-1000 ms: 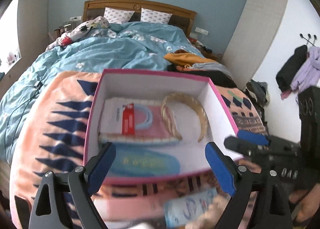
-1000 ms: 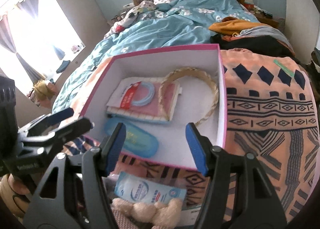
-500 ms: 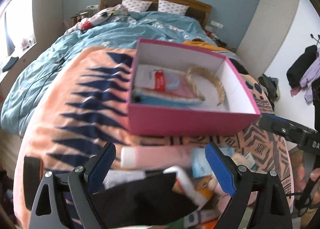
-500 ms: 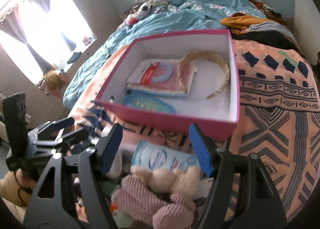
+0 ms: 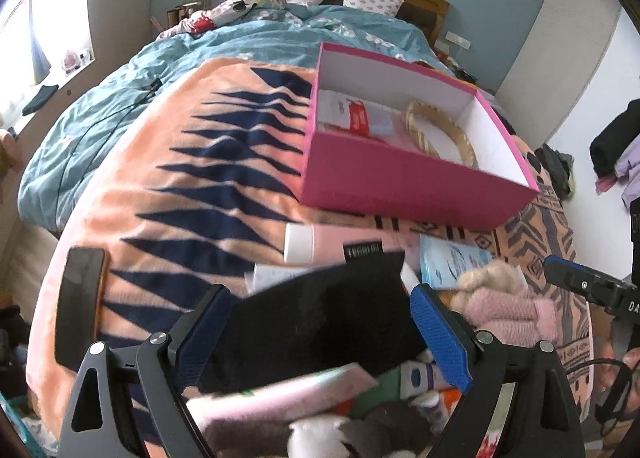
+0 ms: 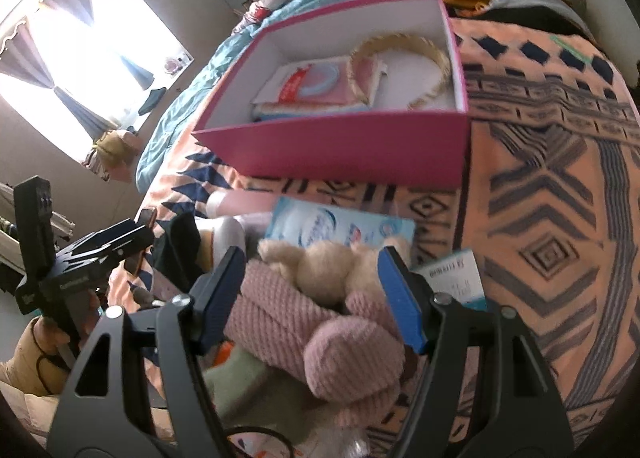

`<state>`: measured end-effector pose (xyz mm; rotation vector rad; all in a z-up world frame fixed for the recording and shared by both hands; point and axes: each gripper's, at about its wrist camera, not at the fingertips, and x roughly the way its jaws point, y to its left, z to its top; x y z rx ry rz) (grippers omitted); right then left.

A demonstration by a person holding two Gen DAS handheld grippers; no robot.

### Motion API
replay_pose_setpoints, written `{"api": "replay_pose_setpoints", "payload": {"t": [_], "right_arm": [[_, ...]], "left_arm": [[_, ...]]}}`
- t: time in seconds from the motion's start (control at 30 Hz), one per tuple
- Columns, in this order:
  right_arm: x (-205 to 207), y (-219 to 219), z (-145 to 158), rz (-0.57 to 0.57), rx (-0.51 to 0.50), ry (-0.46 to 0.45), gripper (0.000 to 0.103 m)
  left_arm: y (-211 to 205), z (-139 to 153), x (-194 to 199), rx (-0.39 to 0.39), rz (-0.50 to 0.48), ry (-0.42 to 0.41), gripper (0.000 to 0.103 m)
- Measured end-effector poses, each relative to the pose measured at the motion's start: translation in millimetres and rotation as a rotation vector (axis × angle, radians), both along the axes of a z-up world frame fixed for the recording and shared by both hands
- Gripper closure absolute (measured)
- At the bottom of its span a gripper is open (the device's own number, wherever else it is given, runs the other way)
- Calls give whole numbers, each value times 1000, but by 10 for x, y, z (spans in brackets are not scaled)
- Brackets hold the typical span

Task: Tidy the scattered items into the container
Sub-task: 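Reach the left gripper into the pile and close on the black fabric pouch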

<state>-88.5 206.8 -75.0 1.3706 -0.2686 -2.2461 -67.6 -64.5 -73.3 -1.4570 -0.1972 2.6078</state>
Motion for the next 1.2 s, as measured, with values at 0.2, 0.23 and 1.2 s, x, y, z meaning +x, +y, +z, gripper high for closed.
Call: {"api": "replay_pose_setpoints", "payload": {"t": [0.2, 0.23, 1.2], "right_arm": [[111, 119, 5, -40, -1, -8, 33], [127, 128, 12, -44, -1, -9, 33], [272, -1440, -65, 203, 22, -44, 33]], "left_arm": [[123, -1, 122, 16, -52, -2, 10], [145, 6, 135, 22, -65, -1, 10], [-912, -432, 249, 89, -91, -77, 10]]}}
